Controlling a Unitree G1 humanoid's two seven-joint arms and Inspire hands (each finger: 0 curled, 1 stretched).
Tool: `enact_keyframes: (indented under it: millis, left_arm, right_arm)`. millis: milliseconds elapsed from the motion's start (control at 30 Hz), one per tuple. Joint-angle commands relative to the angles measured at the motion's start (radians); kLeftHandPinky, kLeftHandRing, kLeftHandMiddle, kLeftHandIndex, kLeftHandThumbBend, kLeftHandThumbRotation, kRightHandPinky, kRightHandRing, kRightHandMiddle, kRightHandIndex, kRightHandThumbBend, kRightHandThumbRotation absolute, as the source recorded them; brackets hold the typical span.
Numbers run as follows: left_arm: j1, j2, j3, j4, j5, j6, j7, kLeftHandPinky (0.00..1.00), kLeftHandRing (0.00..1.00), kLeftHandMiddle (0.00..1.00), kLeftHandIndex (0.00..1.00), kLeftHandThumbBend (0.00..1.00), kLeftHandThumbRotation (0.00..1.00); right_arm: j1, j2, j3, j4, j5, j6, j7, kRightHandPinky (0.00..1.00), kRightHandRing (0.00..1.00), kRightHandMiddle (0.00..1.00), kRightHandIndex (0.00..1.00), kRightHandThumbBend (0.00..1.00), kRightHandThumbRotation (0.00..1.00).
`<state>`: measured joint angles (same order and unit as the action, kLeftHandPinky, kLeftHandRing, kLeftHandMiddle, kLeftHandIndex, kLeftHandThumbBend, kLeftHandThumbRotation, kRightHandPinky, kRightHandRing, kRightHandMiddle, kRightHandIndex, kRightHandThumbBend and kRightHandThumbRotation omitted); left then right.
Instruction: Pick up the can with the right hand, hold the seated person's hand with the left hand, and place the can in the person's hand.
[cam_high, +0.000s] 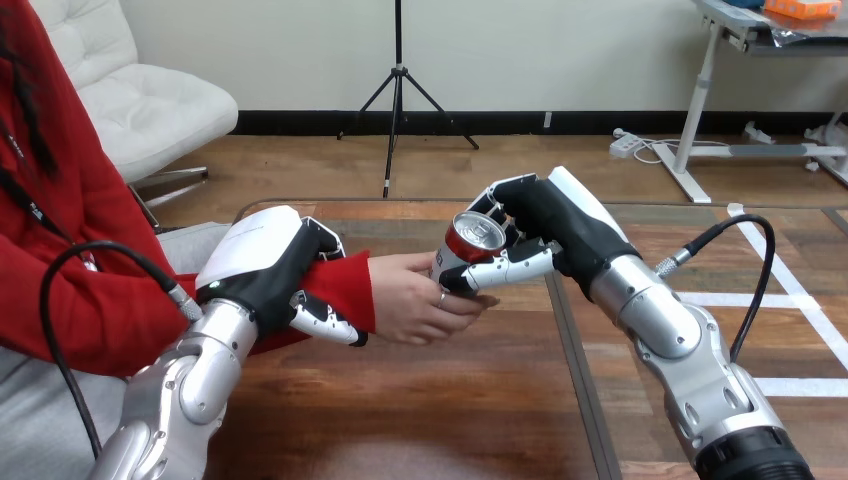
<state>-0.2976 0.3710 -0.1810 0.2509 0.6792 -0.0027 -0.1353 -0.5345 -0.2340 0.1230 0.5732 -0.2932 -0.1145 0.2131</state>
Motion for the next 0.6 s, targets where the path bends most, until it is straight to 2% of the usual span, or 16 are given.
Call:
enact_keyframes:
  millis: [0, 567]
  left_arm:
    - [-0.357, -0.089, -0.006, -0.087, -0.063, -0.041, 0.019, 0.19, 0.25, 0.34, 0.32, 0.74, 0.0]
    - [-0.356, -0.103, -0.008, -0.066, -0.057, -0.045, 0.033, 0.19, 0.25, 0.34, 0.32, 0.75, 0.0]
  right_arm:
    - [-0.32, 0.024, 0.002, -0.217, 0.012, -0.013, 0.007, 0.27, 0.32, 0.38, 0.44, 0.69, 0.0]
    - [-0.319, 0.027, 0.008, -0.236, 0.003, -0.003, 0.006, 0.27, 0.32, 0.38, 0.43, 0.7, 0.0]
